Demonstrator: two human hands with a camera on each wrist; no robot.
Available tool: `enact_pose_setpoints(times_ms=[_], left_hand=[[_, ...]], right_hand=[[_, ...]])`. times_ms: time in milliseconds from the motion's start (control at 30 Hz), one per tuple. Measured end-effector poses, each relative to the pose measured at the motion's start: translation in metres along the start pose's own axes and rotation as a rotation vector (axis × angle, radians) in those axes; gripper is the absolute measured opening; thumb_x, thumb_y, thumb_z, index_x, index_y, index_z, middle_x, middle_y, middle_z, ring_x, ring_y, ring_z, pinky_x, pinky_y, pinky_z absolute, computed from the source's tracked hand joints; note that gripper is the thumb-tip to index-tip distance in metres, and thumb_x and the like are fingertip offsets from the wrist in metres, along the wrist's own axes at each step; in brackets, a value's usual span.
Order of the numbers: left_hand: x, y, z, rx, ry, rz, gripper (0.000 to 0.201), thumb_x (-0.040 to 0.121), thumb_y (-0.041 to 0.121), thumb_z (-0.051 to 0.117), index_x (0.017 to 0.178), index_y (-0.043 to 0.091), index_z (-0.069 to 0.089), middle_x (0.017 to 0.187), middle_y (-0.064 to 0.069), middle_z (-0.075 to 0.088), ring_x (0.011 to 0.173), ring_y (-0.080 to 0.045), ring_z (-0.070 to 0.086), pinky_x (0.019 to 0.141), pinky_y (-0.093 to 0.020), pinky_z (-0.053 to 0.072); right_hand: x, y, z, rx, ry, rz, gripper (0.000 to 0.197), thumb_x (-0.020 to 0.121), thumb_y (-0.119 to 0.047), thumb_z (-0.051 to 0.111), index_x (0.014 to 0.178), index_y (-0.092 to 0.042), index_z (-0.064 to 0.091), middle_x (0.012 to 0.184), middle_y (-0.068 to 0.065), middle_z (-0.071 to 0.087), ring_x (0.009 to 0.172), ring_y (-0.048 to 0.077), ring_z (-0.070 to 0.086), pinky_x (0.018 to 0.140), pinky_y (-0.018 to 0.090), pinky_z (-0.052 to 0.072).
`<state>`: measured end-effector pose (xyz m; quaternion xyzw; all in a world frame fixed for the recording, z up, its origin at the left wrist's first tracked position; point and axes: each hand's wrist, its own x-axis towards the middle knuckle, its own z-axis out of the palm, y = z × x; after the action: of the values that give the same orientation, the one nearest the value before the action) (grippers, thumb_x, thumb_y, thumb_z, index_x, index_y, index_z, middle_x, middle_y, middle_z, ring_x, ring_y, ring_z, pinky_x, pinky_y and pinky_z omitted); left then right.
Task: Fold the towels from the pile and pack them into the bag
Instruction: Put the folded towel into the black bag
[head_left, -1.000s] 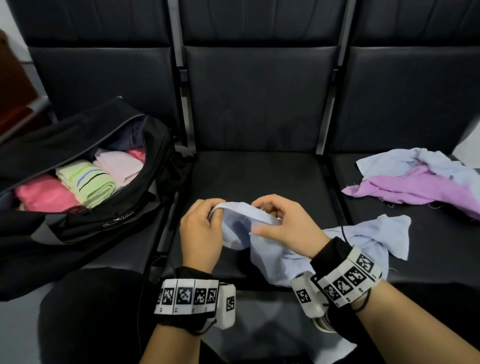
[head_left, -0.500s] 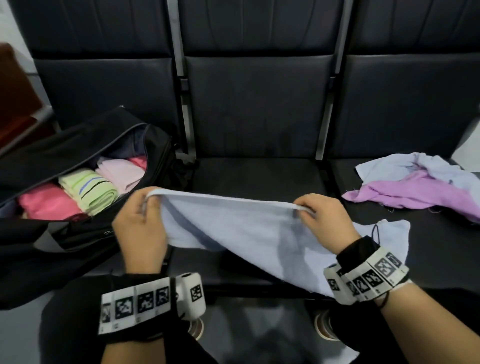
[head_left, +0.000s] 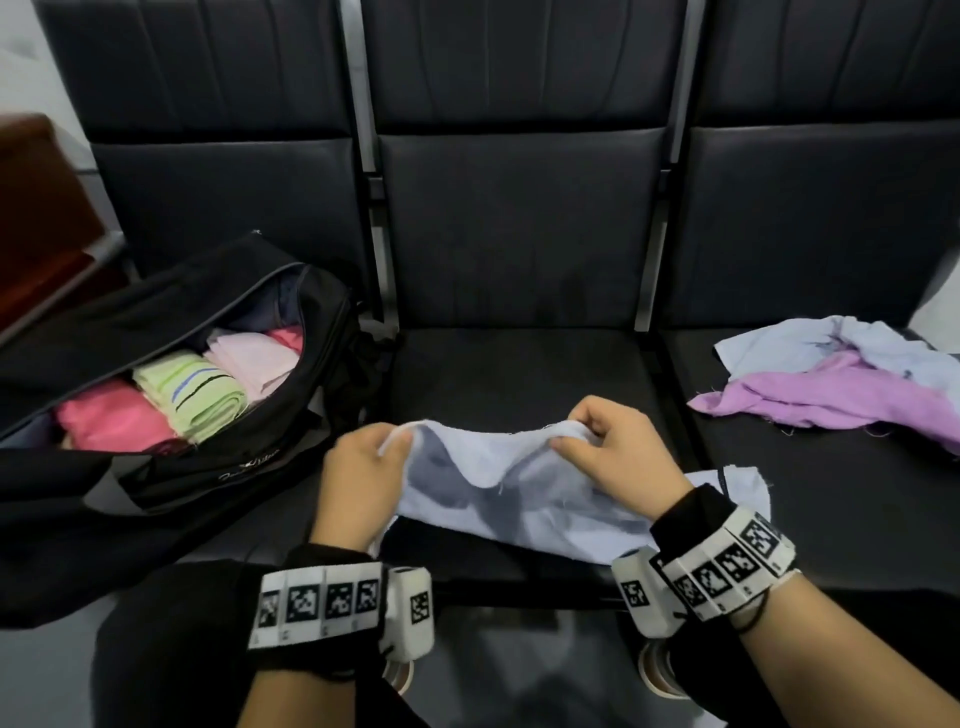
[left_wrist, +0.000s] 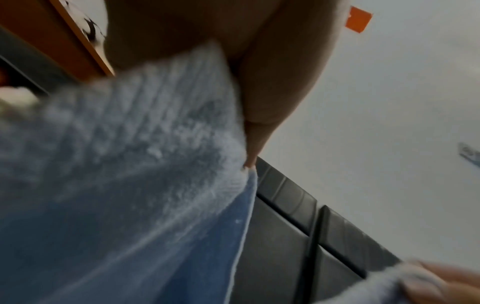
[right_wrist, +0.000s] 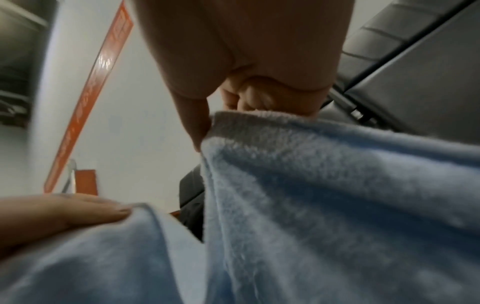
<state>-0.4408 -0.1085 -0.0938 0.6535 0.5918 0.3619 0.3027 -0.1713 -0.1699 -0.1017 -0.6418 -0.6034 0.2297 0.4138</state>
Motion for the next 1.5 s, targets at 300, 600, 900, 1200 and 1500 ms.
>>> enact_pose_setpoints(times_ms=[300,600,900,1200,1500], left_hand=[[-0.028,0.057,0.047,-0.197,-0.472,0.274,0.033,0.097,0.006,0.056,0.125,0.023,0.065,0.087,0.022,0.069,0.086,0.004,0.064,0.081,-0.011,0.046],[-0.029,0.043,0.05,-0.188,-0.296,0.248,0.018,0.091,0.007,0.064,0.08,0.021,0.065,0.078,0.004,0.066,0.076,-0.01,0.062,0.072,-0.026,0.049],[-0.003,0.017,0.014,-0.316,0.127,0.211,0.025,0.094,0.007,0.061,0.084,0.029,0.065,0.077,0.016,0.066,0.072,0.001,0.057,0.068,-0.013,0.044],[0.014,0.018,-0.021,-0.305,0.367,0.195,0.017,0.091,0.023,0.058,0.083,0.037,0.064,0.068,0.021,0.061,0.062,0.007,0.05,0.061,-0.007,0.04],[0.02,0.069,-0.003,-0.321,0.36,0.269,0.014,0.091,0.014,0.058,0.086,0.025,0.065,0.075,0.013,0.063,0.069,0.001,0.054,0.069,-0.021,0.045]], right_hand=[[-0.008,-0.035,-0.002,0.148,-0.262,-0.073,0.008,0.083,-0.016,0.07,0.081,-0.022,0.065,0.076,0.002,0.067,0.07,0.01,0.06,0.069,0.037,0.051],[-0.016,-0.02,-0.007,0.099,-0.261,-0.099,0.007,0.085,-0.021,0.073,0.083,-0.027,0.069,0.078,-0.003,0.068,0.072,0.013,0.062,0.068,0.029,0.051],[-0.019,0.005,-0.031,-0.354,-0.211,-0.022,0.015,0.081,-0.015,0.059,0.085,-0.026,0.068,0.072,-0.01,0.063,0.072,0.012,0.059,0.07,0.042,0.052],[-0.014,0.018,-0.049,-0.296,-0.002,-0.003,0.018,0.091,-0.013,0.061,0.091,-0.027,0.073,0.079,-0.014,0.07,0.077,0.006,0.065,0.072,0.037,0.054],[-0.014,-0.02,-0.048,0.31,-0.008,-0.016,0.031,0.094,-0.003,0.06,0.105,-0.03,0.072,0.065,-0.013,0.06,0.064,0.003,0.053,0.066,0.014,0.041]])
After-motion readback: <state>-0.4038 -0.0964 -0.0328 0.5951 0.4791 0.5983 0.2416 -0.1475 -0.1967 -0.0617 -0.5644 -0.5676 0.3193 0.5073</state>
